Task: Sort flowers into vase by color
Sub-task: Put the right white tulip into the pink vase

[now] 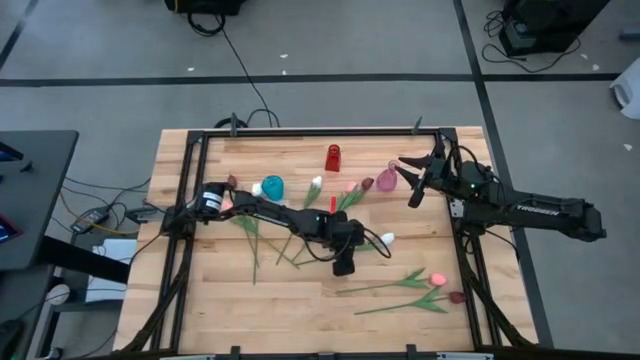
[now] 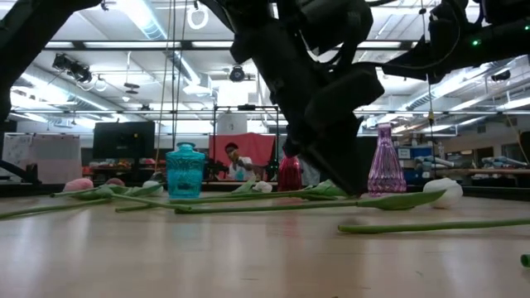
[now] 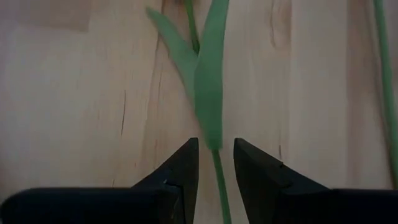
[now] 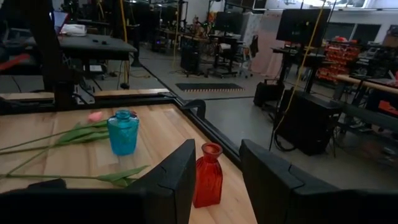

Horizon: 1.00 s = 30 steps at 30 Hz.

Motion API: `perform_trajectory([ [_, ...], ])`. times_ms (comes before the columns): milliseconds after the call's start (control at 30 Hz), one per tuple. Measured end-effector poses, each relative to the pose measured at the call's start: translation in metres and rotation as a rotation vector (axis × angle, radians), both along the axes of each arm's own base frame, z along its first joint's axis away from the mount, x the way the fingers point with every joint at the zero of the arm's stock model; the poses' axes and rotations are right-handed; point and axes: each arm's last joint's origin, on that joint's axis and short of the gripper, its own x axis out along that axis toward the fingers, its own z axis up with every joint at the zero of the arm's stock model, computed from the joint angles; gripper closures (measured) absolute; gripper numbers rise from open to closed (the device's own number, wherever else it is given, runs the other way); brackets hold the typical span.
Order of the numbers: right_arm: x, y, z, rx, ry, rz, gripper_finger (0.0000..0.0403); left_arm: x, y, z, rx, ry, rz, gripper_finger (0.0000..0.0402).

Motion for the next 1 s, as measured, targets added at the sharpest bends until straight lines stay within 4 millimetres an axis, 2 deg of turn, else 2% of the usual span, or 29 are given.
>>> perform_trajectory([
  [367,0.001,0.0,-0.001,-0.005,0.011,-0.001,0.0265,0.003,-0.001,-0.018,-0.015,0.025,-0.002,0.0297],
  [467,0.001,0.0,-0.001,-0.005,0.013,-0.001,0.0265,0.003,0.0,-0.018,-0.012,0.033,-0.006,0.0323],
  [567,0.001,-0.001,-0.001,-0.005,0.012,-0.006,0.0265,0.002,0.0,-0.018,0.02,0.042,-0.054,0.0378],
  [667,0.001,-0.001,-0.001,-0.001,0.009,-0.007,0.0265,0.0,0.004,-0.013,0.03,0.052,-0.061,0.039],
  [833,0.001,0.0,0.0,-0.003,-0.005,-0.009,0.0265,-0.006,0.028,0.007,0.075,0.067,-0.034,0.0397],
  [1000,-0.002,0.001,0.002,-0.01,-0.021,-0.007,0.0265,-0.012,0.063,0.049,0.147,-0.035,0.0,0.0398],
])
